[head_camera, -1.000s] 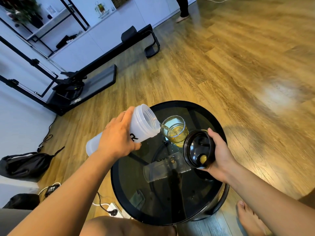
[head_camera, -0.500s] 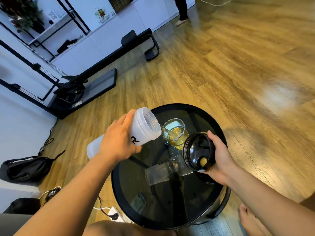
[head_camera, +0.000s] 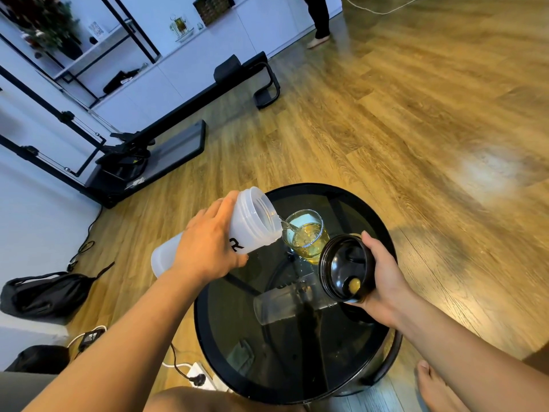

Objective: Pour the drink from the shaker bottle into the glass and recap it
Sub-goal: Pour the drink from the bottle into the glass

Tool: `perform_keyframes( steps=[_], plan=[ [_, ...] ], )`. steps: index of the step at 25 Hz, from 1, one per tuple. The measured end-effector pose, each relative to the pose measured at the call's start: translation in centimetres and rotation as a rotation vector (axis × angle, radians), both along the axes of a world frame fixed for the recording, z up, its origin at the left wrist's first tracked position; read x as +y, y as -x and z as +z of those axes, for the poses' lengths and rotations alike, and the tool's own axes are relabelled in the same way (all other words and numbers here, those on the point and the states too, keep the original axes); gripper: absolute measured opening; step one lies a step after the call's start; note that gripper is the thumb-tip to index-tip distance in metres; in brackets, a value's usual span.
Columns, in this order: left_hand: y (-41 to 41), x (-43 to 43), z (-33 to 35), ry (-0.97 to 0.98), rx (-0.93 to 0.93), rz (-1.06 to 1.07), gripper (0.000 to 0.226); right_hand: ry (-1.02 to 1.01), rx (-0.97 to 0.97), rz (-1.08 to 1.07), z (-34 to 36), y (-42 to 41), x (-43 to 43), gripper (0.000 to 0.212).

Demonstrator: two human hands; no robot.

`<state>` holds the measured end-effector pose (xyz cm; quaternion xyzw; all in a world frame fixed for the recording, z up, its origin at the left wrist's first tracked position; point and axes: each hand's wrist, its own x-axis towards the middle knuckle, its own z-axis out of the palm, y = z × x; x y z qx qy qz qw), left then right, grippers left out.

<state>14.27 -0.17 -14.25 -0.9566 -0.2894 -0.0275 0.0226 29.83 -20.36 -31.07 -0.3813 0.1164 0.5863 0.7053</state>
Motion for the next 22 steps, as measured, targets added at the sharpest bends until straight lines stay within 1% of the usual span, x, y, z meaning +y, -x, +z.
perform_keyframes(
  steps=[22],
  plan=[
    [-0.05,0.28,-0.05,-0.020,0.010,-0.002,0.113,-0.008,0.003,0.002,0.24,0.02,-0.04,0.060]
  ],
)
